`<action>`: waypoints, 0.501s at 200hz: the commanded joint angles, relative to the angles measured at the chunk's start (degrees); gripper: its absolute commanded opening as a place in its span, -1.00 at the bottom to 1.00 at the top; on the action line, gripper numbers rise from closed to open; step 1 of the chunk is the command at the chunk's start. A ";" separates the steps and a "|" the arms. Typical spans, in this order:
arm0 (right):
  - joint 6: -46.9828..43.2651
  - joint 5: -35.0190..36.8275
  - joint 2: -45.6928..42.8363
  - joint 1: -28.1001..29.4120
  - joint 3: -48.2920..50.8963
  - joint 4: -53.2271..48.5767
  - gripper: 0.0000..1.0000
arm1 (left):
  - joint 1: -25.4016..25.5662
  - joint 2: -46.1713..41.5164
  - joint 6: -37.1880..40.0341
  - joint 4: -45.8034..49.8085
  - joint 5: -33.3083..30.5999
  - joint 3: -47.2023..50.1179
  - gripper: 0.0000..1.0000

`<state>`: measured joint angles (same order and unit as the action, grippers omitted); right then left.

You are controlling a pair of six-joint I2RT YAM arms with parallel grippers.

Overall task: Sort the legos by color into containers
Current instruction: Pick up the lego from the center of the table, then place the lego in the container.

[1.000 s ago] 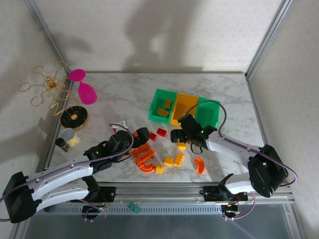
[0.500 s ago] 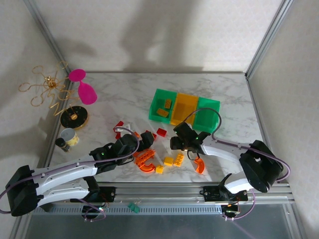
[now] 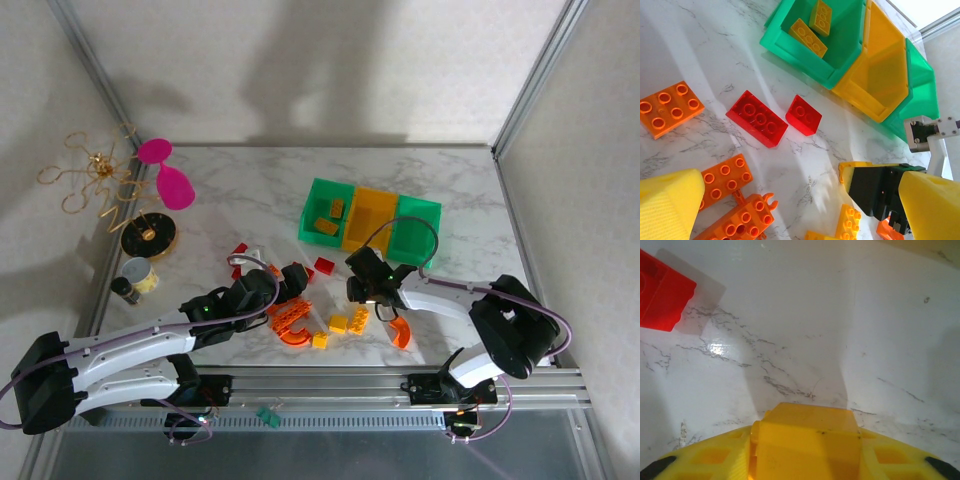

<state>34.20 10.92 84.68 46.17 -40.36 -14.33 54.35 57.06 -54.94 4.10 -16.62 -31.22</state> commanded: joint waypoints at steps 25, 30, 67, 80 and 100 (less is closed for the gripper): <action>-6.86 3.27 -2.44 0.50 -7.59 -1.31 -0.20 | -0.11 -1.28 2.20 2.17 -4.63 -3.10 0.99; -7.64 3.83 -2.13 0.41 -8.75 -1.27 -0.19 | -0.30 -1.41 2.62 2.51 -4.89 -3.43 0.99; -13.65 6.79 4.39 -0.92 -19.62 -0.47 -0.16 | -2.97 -2.86 5.47 3.66 -5.50 -4.90 0.99; -15.12 6.85 7.73 -2.17 -23.83 0.29 -0.16 | -4.36 -3.18 6.10 3.24 -4.78 -4.99 0.99; -16.37 4.84 13.02 -4.70 -30.49 1.75 -0.15 | -6.54 -3.09 6.81 2.62 -3.13 -5.25 0.99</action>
<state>21.78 15.35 92.03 44.40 -64.10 -14.06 50.06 54.54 -50.52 6.11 -19.77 -34.96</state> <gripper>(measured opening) 0.426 0.996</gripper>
